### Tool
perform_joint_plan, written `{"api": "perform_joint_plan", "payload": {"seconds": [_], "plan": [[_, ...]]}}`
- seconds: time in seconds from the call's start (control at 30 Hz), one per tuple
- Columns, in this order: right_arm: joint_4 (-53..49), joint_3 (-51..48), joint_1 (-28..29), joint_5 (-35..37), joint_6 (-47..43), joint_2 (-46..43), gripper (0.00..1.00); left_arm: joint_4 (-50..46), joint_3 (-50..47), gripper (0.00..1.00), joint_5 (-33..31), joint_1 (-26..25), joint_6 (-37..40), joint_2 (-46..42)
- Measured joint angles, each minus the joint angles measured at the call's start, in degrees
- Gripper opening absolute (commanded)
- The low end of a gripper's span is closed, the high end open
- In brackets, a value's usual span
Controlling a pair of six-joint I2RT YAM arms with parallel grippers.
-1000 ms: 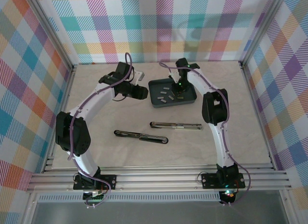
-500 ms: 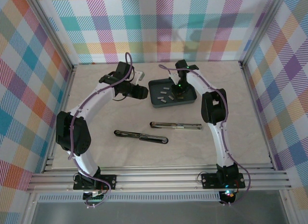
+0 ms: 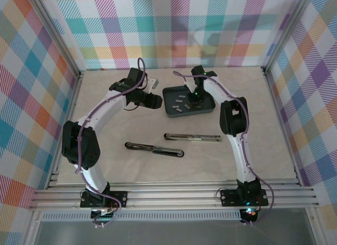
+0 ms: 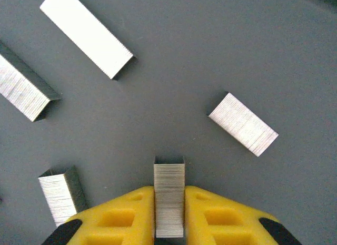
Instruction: Load the staples into the stapler
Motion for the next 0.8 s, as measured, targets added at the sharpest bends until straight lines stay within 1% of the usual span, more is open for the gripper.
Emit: {"api": "perform_joint_plan", "payload": {"seconds": [0.3,0.43,0.63,0.8], "plan": [[0.39,-0.02,0.00,-0.24,0.02,-0.55,0.16,-0.20,0.00,0.58,0.02,0.00,-0.02,0.02],[1.46,-1.60,0.00,-0.50,0.00,-2.62,0.15,-0.17,-0.02,0.58,0.11,0.00,-0.07,0.02],[2.75,-7.52,0.00,-1.68,-0.31,-10.23,0.15,-0.11,-0.13,0.58,0.37,0.00,-0.66,-0.02],[4.66,-15.89,0.00,-2.64,-1.60,-18.58,0.15,0.00,-1.75,0.58,1.55,0.00,-0.85,-0.90]]}}
